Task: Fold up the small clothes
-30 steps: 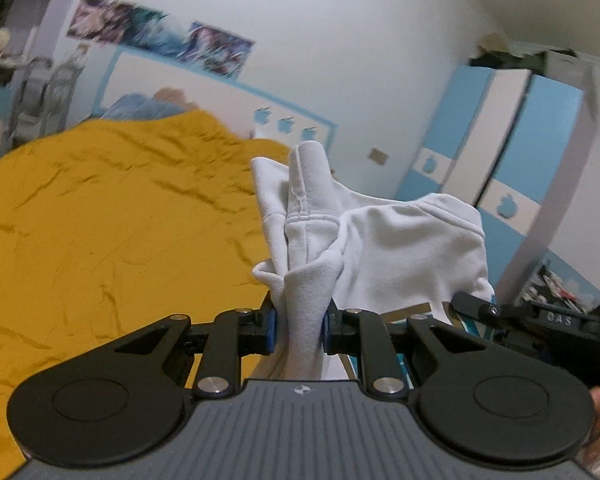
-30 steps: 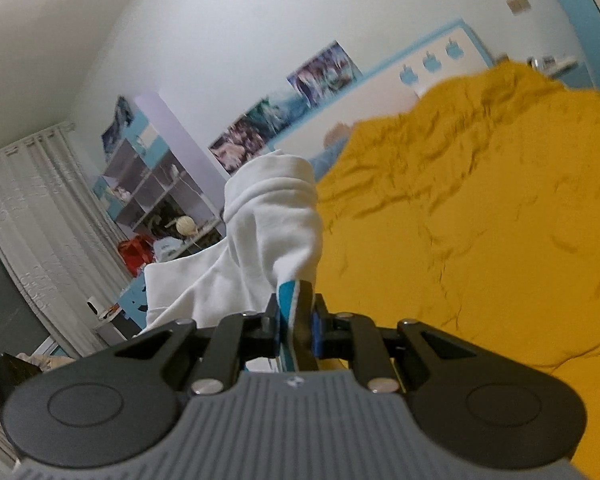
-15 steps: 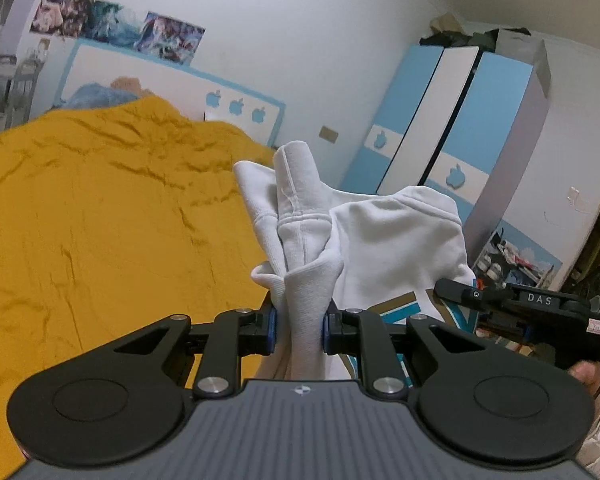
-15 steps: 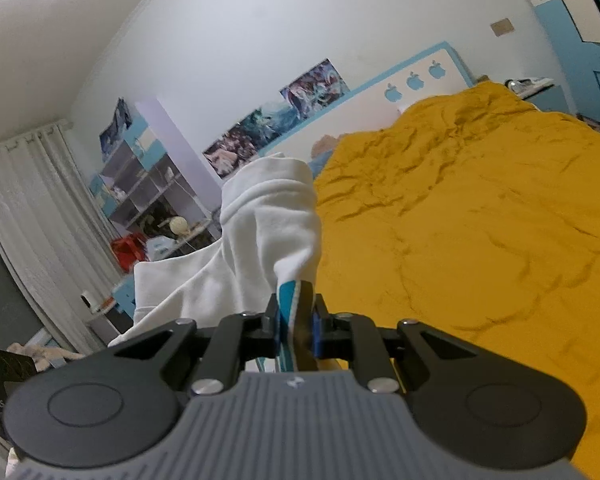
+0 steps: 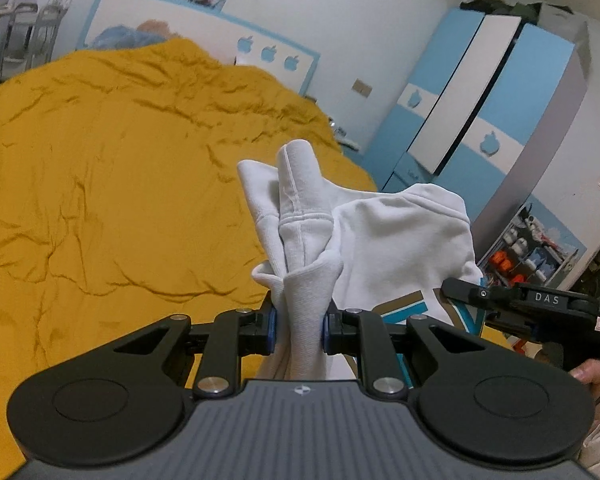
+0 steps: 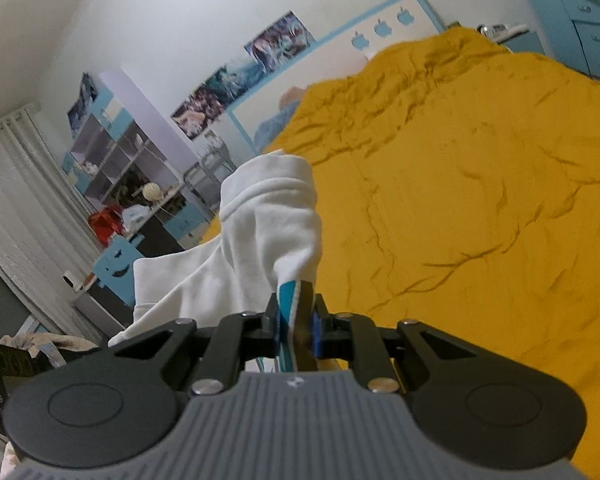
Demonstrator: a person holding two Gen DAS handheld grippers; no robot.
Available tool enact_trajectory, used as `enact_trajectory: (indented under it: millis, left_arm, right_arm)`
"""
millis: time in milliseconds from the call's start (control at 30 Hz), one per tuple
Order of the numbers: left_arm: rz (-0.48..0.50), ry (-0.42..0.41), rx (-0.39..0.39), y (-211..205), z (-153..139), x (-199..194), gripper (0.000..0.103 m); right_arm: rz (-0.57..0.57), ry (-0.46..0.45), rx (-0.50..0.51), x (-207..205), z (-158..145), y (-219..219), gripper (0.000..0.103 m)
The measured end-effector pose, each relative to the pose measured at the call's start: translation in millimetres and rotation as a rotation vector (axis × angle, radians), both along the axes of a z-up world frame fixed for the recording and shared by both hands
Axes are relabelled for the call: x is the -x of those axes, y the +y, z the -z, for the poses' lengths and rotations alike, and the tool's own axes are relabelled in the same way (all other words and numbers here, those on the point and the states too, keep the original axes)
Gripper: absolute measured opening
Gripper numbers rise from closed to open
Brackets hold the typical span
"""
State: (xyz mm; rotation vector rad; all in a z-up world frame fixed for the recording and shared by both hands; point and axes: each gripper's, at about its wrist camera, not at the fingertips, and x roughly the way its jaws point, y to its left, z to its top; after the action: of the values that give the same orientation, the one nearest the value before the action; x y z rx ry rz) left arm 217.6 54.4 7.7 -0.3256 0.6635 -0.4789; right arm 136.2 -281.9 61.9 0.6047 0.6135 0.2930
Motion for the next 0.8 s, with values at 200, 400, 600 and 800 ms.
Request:
enact_trajectory:
  millis: [200, 400, 600, 800]
  left_arm:
    - [0.003, 0.081, -0.012, 2.4, 26.9, -35.0, 0.022]
    - [0.007, 0.188, -0.027, 4.5, 66.1, -68.3, 0.022]
    - [0.003, 0.309, -0.015, 14.8, 111.2, -94.1, 0.022]
    - [0.005, 0.381, -0.004, 26.7, 141.1, -101.6, 0.024]
  right_arm:
    - [-0.003, 0.069, 0.031, -42.8, 23.8, 6.6, 0.009]
    - [-0.013, 0.158, 0.048, -89.6, 61.5, 5.7, 0.009]
    - [-0.012, 0.264, 0.056, -129.8, 110.2, 5.7, 0.009]
    - [0.014, 0.348, 0.040, -153.6, 151.0, -4.6, 0.009]
